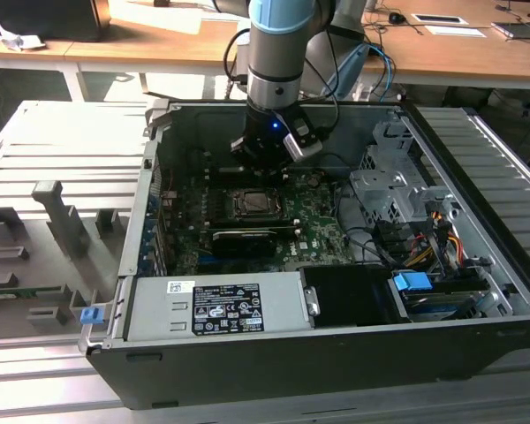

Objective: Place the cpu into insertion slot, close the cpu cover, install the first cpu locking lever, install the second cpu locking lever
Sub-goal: 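Install the first cpu locking lever, then install the second cpu locking lever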

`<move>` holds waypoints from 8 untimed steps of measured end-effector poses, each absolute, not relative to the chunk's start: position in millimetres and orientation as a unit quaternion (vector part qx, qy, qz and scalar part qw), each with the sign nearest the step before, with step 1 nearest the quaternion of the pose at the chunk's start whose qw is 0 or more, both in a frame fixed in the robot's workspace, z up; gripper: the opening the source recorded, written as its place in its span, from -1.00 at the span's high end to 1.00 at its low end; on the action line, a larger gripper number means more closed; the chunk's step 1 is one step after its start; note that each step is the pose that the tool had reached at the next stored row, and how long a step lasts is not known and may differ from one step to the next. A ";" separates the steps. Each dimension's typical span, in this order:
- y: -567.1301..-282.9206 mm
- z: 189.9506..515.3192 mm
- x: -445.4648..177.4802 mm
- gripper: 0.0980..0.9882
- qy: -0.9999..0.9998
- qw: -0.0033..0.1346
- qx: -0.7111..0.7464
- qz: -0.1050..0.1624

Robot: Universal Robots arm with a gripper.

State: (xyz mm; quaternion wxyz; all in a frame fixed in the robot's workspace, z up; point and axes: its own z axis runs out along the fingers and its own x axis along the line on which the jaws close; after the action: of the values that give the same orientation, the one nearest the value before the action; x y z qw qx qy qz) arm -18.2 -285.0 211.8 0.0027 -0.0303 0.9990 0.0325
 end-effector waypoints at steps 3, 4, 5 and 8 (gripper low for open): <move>-286.6 213.3 -18.1 0.98 0.999 0.003 -0.030 0.033; -287.7 213.3 -18.1 0.98 0.999 0.003 -0.030 0.033; -288.9 213.3 -18.1 0.98 0.999 0.003 -0.030 0.033; -291.2 213.2 -18.2 0.98 0.999 0.003 -0.030 0.033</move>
State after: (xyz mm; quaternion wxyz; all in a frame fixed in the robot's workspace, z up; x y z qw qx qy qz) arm -18.2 -291.2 213.2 0.0027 -0.0303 0.9990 0.0326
